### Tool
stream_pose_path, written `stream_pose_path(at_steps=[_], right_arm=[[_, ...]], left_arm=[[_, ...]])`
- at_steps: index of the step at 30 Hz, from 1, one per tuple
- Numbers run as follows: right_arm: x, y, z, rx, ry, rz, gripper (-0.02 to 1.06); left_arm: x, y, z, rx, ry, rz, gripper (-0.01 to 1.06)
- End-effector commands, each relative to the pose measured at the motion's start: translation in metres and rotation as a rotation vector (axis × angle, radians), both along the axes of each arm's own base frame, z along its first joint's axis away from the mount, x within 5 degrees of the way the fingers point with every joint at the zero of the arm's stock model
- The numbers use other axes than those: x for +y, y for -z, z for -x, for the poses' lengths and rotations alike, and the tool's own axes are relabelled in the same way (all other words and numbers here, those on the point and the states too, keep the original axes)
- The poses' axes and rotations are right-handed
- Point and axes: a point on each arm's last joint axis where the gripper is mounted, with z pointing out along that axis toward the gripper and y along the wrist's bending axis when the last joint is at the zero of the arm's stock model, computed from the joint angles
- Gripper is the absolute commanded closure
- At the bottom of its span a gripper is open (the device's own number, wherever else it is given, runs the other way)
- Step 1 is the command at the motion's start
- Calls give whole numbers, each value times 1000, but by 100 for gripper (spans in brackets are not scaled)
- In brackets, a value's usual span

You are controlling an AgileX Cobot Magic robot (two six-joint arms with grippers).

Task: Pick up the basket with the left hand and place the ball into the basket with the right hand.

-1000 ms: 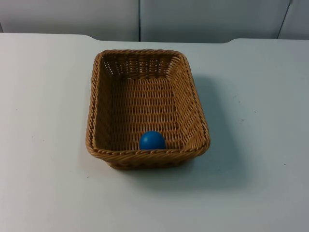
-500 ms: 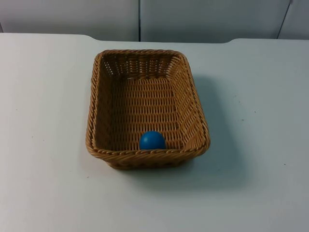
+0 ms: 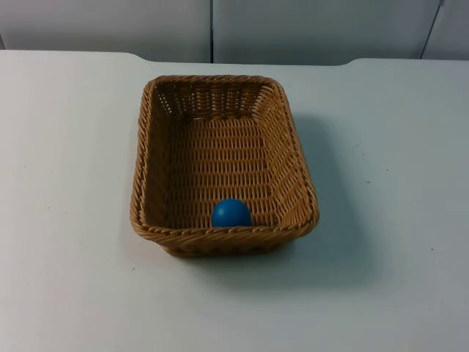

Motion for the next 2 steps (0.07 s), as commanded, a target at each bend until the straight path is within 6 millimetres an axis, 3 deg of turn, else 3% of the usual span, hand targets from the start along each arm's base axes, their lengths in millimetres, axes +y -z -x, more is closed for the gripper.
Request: stream_pose_path(at_steps=[1, 2], right_arm=[[0, 1, 0, -7, 6, -4, 0], [0, 1, 0, -7, 6, -4, 0]], left_arm=[[0, 1, 0, -3, 28, 5, 0], [0, 1, 0, -3, 42, 5, 0]])
